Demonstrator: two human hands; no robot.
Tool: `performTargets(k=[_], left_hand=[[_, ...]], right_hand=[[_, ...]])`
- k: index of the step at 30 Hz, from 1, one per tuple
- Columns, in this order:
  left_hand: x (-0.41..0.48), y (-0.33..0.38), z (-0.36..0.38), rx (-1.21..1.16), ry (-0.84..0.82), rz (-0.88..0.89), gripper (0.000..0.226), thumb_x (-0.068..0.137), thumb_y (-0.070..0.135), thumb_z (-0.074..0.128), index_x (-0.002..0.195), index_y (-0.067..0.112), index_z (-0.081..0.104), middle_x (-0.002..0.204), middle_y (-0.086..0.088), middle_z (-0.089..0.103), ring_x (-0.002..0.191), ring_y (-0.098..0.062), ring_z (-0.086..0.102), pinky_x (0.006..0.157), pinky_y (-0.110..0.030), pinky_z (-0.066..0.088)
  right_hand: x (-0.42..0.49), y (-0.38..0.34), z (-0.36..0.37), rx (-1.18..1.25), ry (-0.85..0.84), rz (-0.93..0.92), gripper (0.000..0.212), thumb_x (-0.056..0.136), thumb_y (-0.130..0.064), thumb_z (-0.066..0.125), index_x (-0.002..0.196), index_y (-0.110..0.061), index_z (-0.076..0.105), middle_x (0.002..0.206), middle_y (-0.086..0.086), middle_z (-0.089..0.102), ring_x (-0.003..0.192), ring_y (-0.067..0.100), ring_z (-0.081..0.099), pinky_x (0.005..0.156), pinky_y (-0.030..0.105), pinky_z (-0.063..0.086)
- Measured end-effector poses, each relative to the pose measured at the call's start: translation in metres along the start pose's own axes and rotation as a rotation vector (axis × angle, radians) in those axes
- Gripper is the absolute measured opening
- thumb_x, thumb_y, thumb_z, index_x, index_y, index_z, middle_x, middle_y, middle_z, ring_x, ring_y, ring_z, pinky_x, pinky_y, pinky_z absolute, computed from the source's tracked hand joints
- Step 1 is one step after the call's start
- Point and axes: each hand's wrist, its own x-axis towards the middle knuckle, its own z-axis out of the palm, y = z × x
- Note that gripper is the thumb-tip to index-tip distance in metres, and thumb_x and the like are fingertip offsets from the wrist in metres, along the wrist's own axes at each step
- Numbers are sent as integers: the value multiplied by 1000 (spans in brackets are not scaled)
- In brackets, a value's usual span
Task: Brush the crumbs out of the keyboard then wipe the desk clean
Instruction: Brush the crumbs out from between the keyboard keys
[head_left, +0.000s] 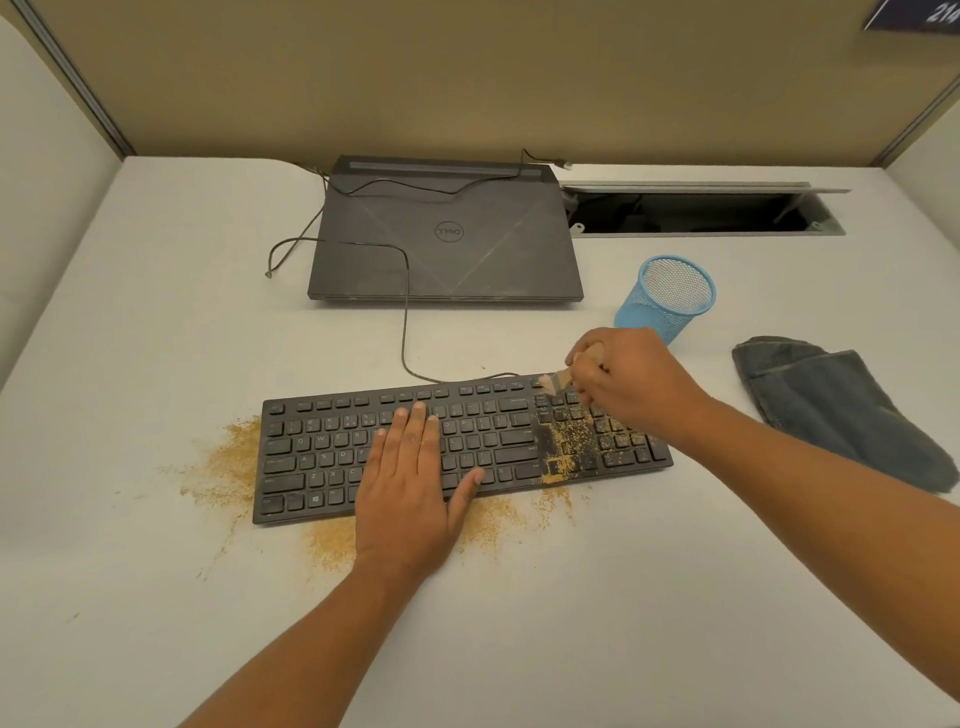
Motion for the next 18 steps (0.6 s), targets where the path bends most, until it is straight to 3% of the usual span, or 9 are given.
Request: performTargets(k=[2, 5, 8, 11, 14, 16, 18], left_hand=[[0, 0, 0, 4, 0, -7, 81, 98, 68, 16, 149, 8, 35, 159, -9, 29, 149, -23, 20, 119, -41, 11], [-1, 1, -1, 23, -2, -6, 83, 98, 68, 16, 148, 6, 37, 158, -11, 31, 147, -25, 25, 118, -41, 12], [-1, 1, -1, 26, -6, -9, 83, 98, 68, 15, 148, 6, 37, 157, -12, 31, 147, -26, 26, 118, -41, 12], [-1, 2, -1, 27, -11, -12, 83, 98, 68, 16, 149, 6, 36, 158, -12, 30, 147, -25, 24, 119, -40, 10], [-1, 2, -2, 29, -14, -15, 83, 98, 68, 16, 148, 6, 36, 157, -12, 31, 147, -26, 25, 119, -39, 9], [-1, 2, -2, 27, -17, -17, 83, 98, 68, 16, 148, 6, 37, 157, -12, 32, 147, -26, 26, 119, -38, 9], [-1, 3, -3, 27, -16, -21, 82, 98, 68, 17, 148, 6, 37, 157, -12, 32, 147, -26, 26, 119, -38, 9]], right_hand=[[4, -4, -4, -43, -63, 1, 29, 92, -9, 49, 81, 0, 73, 76, -4, 67, 76, 26, 68, 69, 40, 57], [10, -10, -10, -185, -100, -100, 30, 98, -17, 48, 91, -8, 76, 101, 0, 71, 83, 18, 63, 71, 28, 50], [14, -14, -14, -264, -228, -144, 22, 99, -25, 55, 109, -18, 74, 93, -6, 69, 78, 7, 59, 68, 21, 46], [15, -17, -19, -306, -304, -182, 19, 97, -28, 60, 108, -21, 74, 84, -12, 66, 72, 3, 57, 63, 17, 43], [17, -17, -17, -296, -234, -180, 22, 98, -28, 58, 97, -16, 77, 96, -4, 73, 77, 9, 60, 73, 28, 52], [15, -17, -11, -274, -202, -157, 35, 99, -25, 52, 80, -7, 75, 90, -2, 73, 73, 14, 62, 69, 31, 53], [9, -17, -7, -204, -162, -96, 34, 97, -20, 50, 79, -5, 75, 76, -11, 68, 68, 12, 62, 64, 27, 51]])
